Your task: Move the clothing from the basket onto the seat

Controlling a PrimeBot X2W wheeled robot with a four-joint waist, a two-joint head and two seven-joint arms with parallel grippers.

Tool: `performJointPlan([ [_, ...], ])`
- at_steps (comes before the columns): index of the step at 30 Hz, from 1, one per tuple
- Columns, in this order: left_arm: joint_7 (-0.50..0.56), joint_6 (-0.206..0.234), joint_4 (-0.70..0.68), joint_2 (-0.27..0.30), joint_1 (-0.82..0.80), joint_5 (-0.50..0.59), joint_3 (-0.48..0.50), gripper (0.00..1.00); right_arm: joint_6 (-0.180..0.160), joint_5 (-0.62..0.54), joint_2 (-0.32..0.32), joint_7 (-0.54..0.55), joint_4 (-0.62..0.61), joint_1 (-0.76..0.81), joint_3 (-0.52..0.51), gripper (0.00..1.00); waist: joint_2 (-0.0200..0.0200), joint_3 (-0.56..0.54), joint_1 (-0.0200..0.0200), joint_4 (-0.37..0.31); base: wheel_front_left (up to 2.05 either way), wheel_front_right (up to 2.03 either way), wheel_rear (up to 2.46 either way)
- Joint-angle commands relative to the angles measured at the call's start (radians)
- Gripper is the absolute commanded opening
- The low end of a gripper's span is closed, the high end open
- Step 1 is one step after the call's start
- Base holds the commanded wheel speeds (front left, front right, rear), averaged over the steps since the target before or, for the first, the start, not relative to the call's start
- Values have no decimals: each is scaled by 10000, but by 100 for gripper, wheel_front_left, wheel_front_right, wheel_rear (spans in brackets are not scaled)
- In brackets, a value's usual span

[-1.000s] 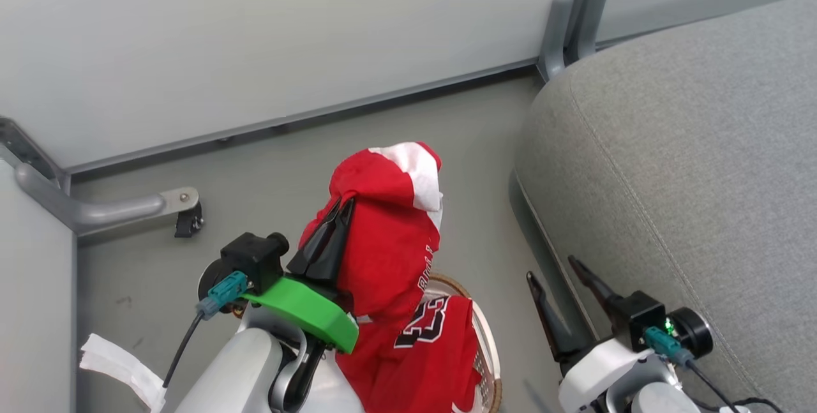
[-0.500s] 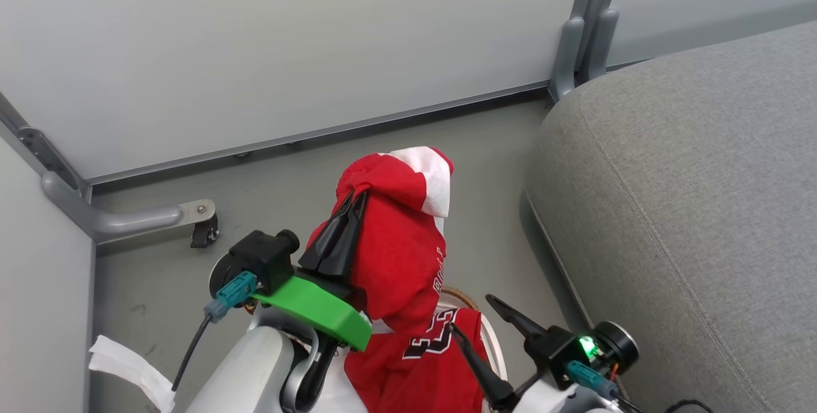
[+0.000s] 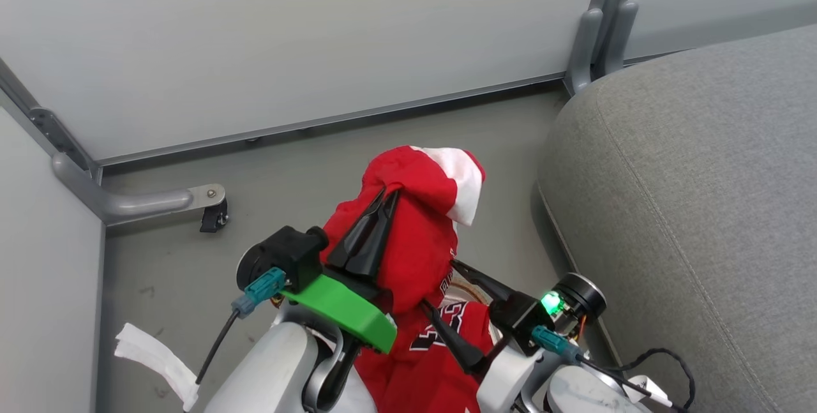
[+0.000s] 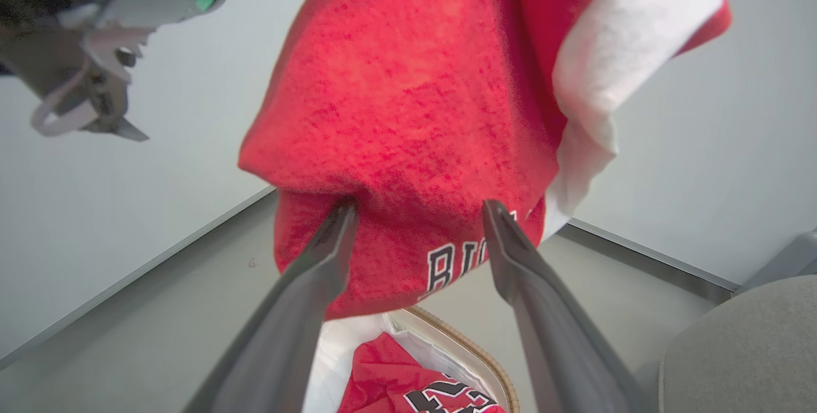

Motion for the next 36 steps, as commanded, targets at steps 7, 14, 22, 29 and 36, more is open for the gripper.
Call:
performJointPlan([
  [7,-39,-30,-81,-75,-414,-149,-625,0,-7,70,-31,-47,257,-596,80,100,0,134,1,389,0,0,0],
  [14,-39,-30,-212,-152,-578,-283,-1169,0,-7,135,-34,-47,516,-810,-99,100,0,163,1,703,0,0,0],
  [22,-39,-30,-330,-181,-743,-376,-1581,0,-7,217,-33,-47,980,-926,-31,100,0,219,1,920,0,0,0],
  [29,-40,-30,-416,-181,-879,-438,-1849,0,-7,409,-33,-45,1263,-1092,152,0,0,281,1,1057,0,0,0],
  [36,-40,-30,-433,-167,-911,-477,-1891,0,-7,691,-34,-47,1370,-1198,137,0,0,288,1,1122,0,0,0],
])
